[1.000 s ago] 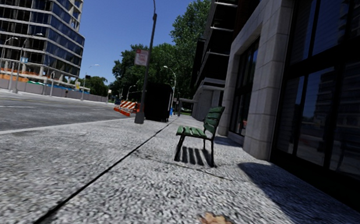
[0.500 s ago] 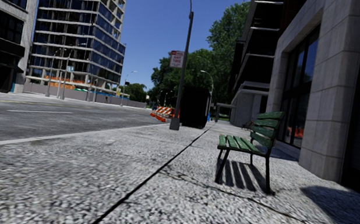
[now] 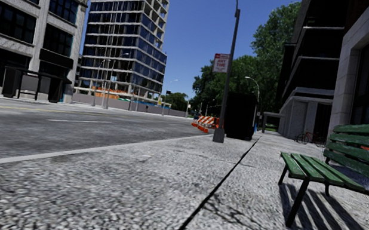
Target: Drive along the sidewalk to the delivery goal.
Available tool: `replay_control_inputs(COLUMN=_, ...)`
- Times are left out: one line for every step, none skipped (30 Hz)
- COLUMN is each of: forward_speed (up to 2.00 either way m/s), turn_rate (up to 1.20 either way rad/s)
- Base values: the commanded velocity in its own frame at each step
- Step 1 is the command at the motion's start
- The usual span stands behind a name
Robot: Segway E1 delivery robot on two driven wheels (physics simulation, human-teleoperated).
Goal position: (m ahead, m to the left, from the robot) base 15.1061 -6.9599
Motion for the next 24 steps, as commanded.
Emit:
replay_control_inputs(forward_speed=1.62, turn_rate=0.0)
replay_control_inputs(forward_speed=1.76, turn_rate=0.0)
replay_control_inputs(forward_speed=2.0, turn_rate=0.0)
replay_control_inputs(forward_speed=2.0, turn_rate=0.0)
replay_control_inputs(forward_speed=2.0, turn_rate=0.0)
replay_control_inputs(forward_speed=2.0, turn_rate=0.0)
replay_control_inputs(forward_speed=2.0, turn_rate=0.0)
replay_control_inputs(forward_speed=2.0, turn_rate=0.0)
replay_control_inputs(forward_speed=2.0, turn_rate=-0.01)
replay_control_inputs(forward_speed=2.0, turn_rate=-0.01)
replay_control_inputs(forward_speed=2.0, turn_rate=-0.17)
replay_control_inputs(forward_speed=2.0, turn_rate=-0.23)
replay_control_inputs(forward_speed=2.0, turn_rate=-0.31)
replay_control_inputs(forward_speed=2.0, turn_rate=-0.36)
replay_control_inputs(forward_speed=2.0, turn_rate=-0.36)
replay_control_inputs(forward_speed=2.0, turn_rate=-0.41)
replay_control_inputs(forward_speed=2.0, turn_rate=-0.43)
replay_control_inputs(forward_speed=2.0, turn_rate=-0.43)
replay_control_inputs(forward_speed=2.0, turn_rate=-0.43)
replay_control_inputs(forward_speed=2.0, turn_rate=-0.43)
replay_control_inputs(forward_speed=2.0, turn_rate=-0.43)
replay_control_inputs(forward_speed=2.0, turn_rate=-0.43)
replay_control_inputs(forward_speed=2.0, turn_rate=-0.46)
replay_control_inputs(forward_speed=2.0, turn_rate=-0.5)
